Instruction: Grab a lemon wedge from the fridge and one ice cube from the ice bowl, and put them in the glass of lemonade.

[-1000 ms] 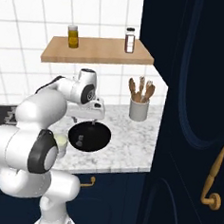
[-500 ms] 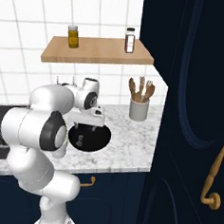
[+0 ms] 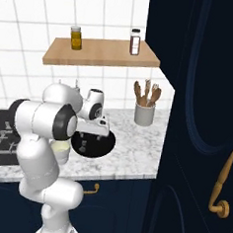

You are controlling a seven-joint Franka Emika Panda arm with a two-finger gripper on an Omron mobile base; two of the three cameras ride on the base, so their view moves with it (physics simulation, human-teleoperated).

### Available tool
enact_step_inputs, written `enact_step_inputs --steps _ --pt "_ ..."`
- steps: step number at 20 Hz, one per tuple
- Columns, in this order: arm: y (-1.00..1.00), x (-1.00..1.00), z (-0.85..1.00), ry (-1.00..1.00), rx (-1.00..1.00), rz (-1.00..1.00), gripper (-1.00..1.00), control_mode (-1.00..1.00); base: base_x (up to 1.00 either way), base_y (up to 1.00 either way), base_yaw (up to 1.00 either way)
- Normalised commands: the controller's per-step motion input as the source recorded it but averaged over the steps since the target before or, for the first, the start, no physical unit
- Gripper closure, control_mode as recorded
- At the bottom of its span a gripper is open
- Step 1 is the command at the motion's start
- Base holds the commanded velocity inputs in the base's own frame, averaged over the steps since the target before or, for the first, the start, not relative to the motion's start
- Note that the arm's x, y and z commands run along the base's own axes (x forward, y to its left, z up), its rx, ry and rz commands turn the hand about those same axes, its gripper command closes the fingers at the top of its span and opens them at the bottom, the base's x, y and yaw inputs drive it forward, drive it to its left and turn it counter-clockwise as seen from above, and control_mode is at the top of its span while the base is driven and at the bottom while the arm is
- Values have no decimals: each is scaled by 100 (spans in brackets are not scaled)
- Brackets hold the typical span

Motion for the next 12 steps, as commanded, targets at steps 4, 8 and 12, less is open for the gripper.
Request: enact_step_inputs --steps 4,8,12 --pt "2 16 -46 0 0 0 -100 -100 0 0 0" --pt "0 0 -26 0 0 0 -100 -100 0 0 0" --pt "0 -1 -7 0 0 0 -100 -100 0 0 0"
